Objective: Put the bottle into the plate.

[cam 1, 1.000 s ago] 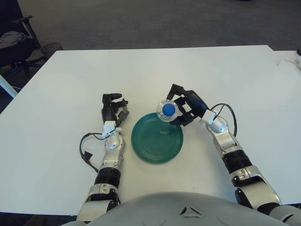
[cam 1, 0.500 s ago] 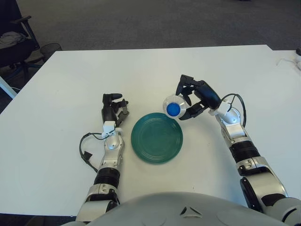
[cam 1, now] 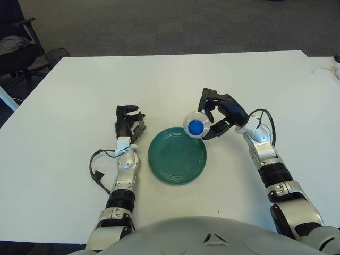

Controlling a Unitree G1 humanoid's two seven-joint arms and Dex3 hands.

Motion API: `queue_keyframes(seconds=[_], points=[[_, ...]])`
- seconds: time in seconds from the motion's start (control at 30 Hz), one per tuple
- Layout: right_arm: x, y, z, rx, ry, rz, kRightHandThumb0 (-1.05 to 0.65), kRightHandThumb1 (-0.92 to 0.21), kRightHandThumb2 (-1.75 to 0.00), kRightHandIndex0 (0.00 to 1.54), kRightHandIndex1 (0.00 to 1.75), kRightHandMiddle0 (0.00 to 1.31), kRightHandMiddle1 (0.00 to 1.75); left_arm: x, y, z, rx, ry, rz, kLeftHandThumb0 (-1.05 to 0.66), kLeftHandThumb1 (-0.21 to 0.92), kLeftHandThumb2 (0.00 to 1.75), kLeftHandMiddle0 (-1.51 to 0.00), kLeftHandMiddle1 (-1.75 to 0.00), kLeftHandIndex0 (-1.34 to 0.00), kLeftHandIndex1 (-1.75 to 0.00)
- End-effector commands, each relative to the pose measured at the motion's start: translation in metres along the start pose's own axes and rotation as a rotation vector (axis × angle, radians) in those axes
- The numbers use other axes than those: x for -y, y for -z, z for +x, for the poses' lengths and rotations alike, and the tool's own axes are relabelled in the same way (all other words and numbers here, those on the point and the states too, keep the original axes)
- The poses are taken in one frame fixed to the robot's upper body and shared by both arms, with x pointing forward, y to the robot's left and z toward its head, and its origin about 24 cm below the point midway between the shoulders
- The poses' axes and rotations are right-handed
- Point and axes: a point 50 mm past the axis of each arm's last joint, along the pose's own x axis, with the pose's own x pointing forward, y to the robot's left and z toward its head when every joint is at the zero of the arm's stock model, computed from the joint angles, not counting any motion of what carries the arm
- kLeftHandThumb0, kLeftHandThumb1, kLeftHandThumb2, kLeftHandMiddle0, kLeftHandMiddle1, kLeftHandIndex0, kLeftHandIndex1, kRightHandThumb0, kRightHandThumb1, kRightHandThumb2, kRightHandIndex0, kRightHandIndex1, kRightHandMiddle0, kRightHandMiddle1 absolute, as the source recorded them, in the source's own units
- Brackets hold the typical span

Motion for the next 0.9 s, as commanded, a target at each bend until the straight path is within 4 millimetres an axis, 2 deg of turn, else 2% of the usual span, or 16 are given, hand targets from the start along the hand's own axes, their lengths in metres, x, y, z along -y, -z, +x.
queue_keyframes(seconds=[0.0,0.33,0.53,0.67,0.87], points=[[-0.003,-0.001,0.0,0.01,-0.005,-0.004,-0.72,-0.74,-0.38,1.09,1.75,0.82,1.75,-0.015,0.033,-0.022,-0.146,-0.019,0.073,-0.37,0.75,0.77,-0.63,-1.17,-0.3,-1.75],[-0.012,0.002,0.001,0.001,-0.07,-0.073,-0.73,-0.81,-0.37,1.2,1.75,0.98,1.75,-0.014,0.033,-0.022,-0.153,-0.019,0.07,-0.37,0.74,0.77,-0.62,-1.16,-0.3,-1.75],[-0.016,0.004,0.001,-0.008,-0.102,-0.099,-0.75,-0.84,-0.36,1.23,1.75,1.01,1.75,-0.013,0.033,-0.022,-0.156,-0.022,0.064,-0.37,0.74,0.77,-0.62,-1.16,-0.3,-1.75],[-0.035,0.011,0.006,-0.012,-0.14,-0.074,-0.76,-0.86,-0.35,1.24,1.75,1.04,1.75,-0.011,0.033,-0.022,-0.159,-0.026,0.05,-0.37,0.73,0.78,-0.62,-1.18,-0.31,-1.75],[-0.047,0.015,0.012,-0.008,-0.147,-0.068,-0.73,-0.86,-0.34,1.2,1.75,1.0,1.75,-0.01,0.033,-0.022,-0.153,-0.023,0.043,-0.37,0.72,0.8,-0.63,-1.19,-0.31,-1.75]])
